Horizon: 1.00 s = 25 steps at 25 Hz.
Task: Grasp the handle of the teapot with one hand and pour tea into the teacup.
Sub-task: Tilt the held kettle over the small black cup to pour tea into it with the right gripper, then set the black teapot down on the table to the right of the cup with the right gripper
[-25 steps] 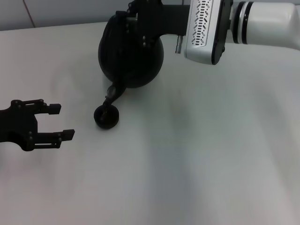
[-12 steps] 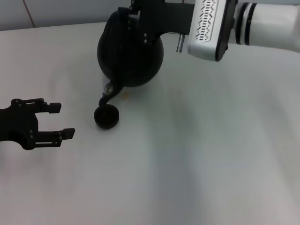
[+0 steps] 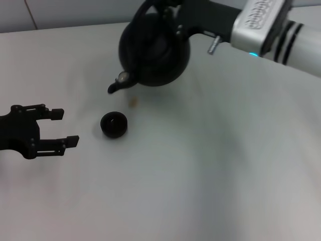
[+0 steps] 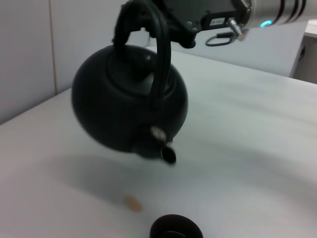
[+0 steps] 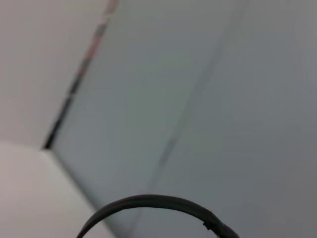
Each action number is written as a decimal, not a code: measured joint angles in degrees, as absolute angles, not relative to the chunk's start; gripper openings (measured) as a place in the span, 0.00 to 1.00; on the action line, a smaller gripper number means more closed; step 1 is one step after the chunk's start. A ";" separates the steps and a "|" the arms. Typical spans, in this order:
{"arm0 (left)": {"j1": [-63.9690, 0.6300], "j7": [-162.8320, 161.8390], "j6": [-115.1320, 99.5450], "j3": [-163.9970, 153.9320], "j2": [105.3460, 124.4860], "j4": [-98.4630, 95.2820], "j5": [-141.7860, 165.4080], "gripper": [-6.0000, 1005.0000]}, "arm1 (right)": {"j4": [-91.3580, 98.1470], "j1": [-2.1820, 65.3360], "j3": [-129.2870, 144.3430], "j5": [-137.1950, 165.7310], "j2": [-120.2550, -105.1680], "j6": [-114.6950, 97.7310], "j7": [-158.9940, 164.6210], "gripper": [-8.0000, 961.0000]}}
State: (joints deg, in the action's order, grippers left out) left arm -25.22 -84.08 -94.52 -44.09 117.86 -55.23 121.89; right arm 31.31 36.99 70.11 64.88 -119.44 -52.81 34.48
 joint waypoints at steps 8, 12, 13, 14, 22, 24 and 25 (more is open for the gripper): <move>-25.22 -83.96 -94.39 -42.51 117.90 -55.25 121.59 0.79 | 27.52 31.90 67.68 51.05 -119.20 -52.64 35.18 0.12; -25.26 -83.96 -94.39 -41.90 117.99 -55.25 121.32 0.79 | 26.07 30.81 65.33 49.98 -119.18 -52.92 38.49 0.12; -25.16 -83.95 -94.39 -41.76 118.01 -55.21 120.70 0.79 | 24.63 30.43 63.67 49.92 -119.08 -53.65 40.54 0.12; -25.16 -83.95 -94.39 -41.76 118.01 -55.21 120.70 0.79 | 24.63 30.43 63.67 49.92 -119.08 -53.65 40.54 0.12; -24.58 -83.01 -94.51 -41.40 118.03 -55.19 118.04 0.80 | 22.34 28.78 62.49 49.96 -118.90 -54.83 45.41 0.13; -24.54 -82.78 -94.75 -41.40 118.07 -55.19 117.93 0.80 | 21.52 28.55 62.48 49.96 -118.91 -54.47 46.35 0.13; -24.52 -82.72 -94.80 -41.40 118.09 -55.19 117.93 0.80 | 21.21 28.46 62.48 49.96 -118.91 -54.31 46.66 0.13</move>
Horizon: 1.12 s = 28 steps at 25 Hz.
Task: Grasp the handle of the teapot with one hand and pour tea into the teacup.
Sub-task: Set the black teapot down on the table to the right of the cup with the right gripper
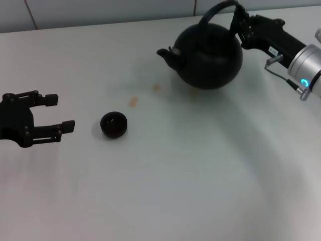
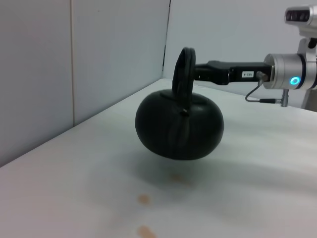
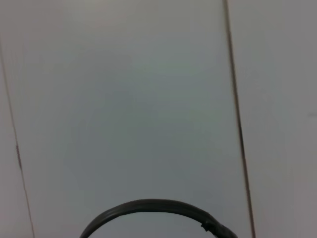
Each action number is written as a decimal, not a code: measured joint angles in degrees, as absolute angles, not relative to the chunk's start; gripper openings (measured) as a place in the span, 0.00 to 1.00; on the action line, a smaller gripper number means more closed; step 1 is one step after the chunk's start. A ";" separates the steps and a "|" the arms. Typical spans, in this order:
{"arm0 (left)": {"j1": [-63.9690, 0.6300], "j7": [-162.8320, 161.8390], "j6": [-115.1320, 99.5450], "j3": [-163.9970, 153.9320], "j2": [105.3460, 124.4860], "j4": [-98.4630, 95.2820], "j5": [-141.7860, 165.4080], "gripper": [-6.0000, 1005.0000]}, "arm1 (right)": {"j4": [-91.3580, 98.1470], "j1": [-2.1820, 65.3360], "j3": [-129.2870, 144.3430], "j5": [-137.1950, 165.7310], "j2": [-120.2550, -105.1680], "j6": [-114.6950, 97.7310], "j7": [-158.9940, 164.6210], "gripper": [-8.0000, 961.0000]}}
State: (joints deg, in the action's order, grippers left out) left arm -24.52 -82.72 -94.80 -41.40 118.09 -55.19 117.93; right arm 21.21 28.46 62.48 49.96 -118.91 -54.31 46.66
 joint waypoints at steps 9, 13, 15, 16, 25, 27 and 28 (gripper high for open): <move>-24.29 -82.60 -94.85 -41.71 118.22 -54.63 117.93 0.80 | 19.13 27.07 62.46 49.98 -118.84 -51.95 46.87 0.13; -24.25 -82.60 -94.96 -41.80 118.22 -54.48 117.93 0.79 | 18.97 26.60 62.44 50.15 -118.82 -51.80 46.71 0.13; -24.25 -82.61 -95.21 -41.81 118.25 -54.48 117.93 0.79 | 18.97 26.51 62.44 50.18 -118.82 -51.79 46.70 0.14; -24.25 -82.61 -95.30 -41.82 118.26 -54.48 117.93 0.79 | 18.97 26.45 62.43 50.22 -118.82 -51.78 46.69 0.14; -23.94 -82.62 -95.80 -41.84 118.30 -54.49 117.95 0.80 | 19.95 25.83 62.44 51.91 -118.77 -51.57 46.92 0.14; -23.93 -82.62 -95.83 -41.84 118.30 -54.49 117.95 0.80 | 20.28 25.83 62.24 51.86 -118.76 -51.56 46.95 0.14; -23.92 -82.62 -95.87 -41.84 118.30 -54.49 117.95 0.80 | 20.47 25.83 62.06 51.79 -118.74 -51.66 46.96 0.17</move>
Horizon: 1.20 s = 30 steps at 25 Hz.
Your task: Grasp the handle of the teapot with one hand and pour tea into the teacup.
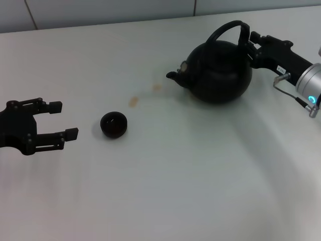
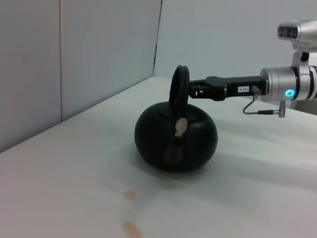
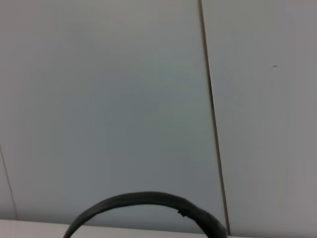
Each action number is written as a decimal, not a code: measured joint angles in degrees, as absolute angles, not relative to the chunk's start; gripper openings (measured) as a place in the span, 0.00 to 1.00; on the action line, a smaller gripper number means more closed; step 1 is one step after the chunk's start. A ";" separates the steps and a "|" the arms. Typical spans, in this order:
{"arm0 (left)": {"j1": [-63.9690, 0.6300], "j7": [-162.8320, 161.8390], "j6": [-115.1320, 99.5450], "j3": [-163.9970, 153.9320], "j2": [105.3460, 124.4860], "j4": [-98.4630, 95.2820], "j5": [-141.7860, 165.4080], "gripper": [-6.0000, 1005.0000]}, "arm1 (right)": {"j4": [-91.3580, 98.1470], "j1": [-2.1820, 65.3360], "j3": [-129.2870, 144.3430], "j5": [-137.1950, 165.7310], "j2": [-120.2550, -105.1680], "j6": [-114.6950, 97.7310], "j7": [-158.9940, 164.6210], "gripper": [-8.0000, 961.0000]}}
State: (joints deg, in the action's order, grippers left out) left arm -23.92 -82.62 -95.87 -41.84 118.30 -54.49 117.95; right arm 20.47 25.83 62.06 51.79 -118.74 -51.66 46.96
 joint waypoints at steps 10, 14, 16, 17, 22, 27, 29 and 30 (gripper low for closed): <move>-23.80 -82.62 -95.90 -41.83 118.30 -54.49 117.95 0.79 | 21.18 25.84 61.87 51.65 -118.73 -51.97 46.62 0.56; -23.86 -82.62 -95.89 -41.84 118.29 -54.49 117.95 0.79 | 21.38 25.84 61.87 51.62 -118.73 -51.98 46.60 0.61; -23.91 -82.62 -95.89 -41.84 118.29 -54.50 117.95 0.79 | 21.49 25.84 61.87 51.61 -118.74 -51.99 46.59 0.63; -23.94 -82.62 -95.89 -41.84 118.30 -54.49 117.95 0.79 | 21.65 25.84 61.87 51.60 -118.73 -52.00 46.59 0.64; -24.09 -82.62 -95.89 -41.83 118.29 -54.49 117.92 0.79 | 22.00 25.84 61.87 51.58 -118.80 -52.13 46.53 0.65; -24.18 -82.62 -95.89 -41.83 118.30 -54.50 117.90 0.79 | 23.63 24.19 61.87 51.64 -119.05 -53.44 46.49 0.65; -24.22 -82.62 -95.89 -41.84 118.32 -54.49 117.85 0.79 | 23.96 23.75 61.87 51.67 -119.11 -53.87 46.49 0.65; -24.25 -82.62 -95.89 -41.83 118.33 -54.49 117.79 0.79 | 24.30 22.87 61.87 51.67 -119.15 -54.97 46.49 0.65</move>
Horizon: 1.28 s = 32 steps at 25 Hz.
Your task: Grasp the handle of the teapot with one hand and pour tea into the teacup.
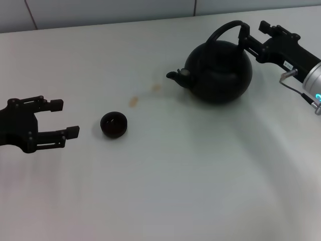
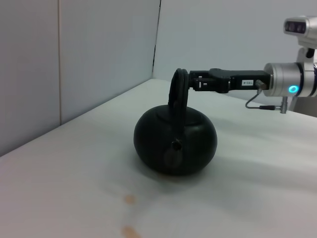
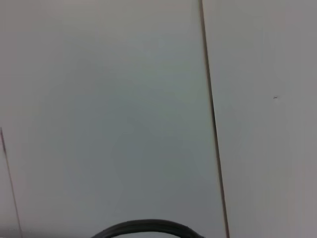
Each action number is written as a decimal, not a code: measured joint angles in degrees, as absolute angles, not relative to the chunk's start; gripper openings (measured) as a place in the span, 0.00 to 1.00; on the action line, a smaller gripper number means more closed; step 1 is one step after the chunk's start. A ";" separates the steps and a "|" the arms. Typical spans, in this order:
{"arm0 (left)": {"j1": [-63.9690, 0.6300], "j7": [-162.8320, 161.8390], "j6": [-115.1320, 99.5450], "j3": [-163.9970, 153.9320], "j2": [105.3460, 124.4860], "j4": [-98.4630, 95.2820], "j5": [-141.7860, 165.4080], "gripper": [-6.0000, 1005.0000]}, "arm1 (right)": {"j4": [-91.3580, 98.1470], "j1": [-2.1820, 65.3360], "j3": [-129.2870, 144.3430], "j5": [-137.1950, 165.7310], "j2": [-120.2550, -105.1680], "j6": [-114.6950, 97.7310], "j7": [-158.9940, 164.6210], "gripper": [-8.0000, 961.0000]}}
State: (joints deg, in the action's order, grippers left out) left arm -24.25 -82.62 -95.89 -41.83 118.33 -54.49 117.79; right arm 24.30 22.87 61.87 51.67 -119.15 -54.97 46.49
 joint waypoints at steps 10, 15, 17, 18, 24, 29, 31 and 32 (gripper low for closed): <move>-24.43 -82.62 -95.89 -41.84 118.38 -54.49 117.68 0.79 | 23.80 19.79 61.78 51.74 -119.55 -58.28 43.02 0.65; -24.32 -82.62 -95.98 -41.83 118.39 -54.10 117.63 0.79 | 23.73 16.31 60.25 51.61 -119.58 -66.29 41.29 0.65; -24.32 -82.62 -95.98 -41.83 118.39 -54.10 117.63 0.79 | 23.71 15.81 59.77 51.61 -119.54 -67.64 41.29 0.65; -24.32 -82.62 -95.98 -41.83 118.39 -54.10 117.63 0.79 | 23.70 15.44 59.51 51.62 -119.49 -68.70 41.28 0.65; -23.96 -82.62 -96.54 -41.83 118.39 -52.92 116.85 0.79 | 24.53 13.52 59.31 54.20 -118.79 -75.75 41.29 0.65; -23.59 -80.37 -98.01 -41.67 118.33 -51.67 114.45 0.79 | 29.07 12.94 58.98 65.52 -117.30 -82.54 44.94 0.65; -22.98 -78.59 -98.61 -41.55 118.32 -51.41 113.05 0.79 | 31.68 13.02 58.87 70.72 -116.66 -84.21 47.99 0.65; -22.67 -78.14 -98.79 -41.61 118.31 -51.39 112.47 0.79 | 33.01 13.10 58.75 73.27 -116.41 -84.99 49.72 0.65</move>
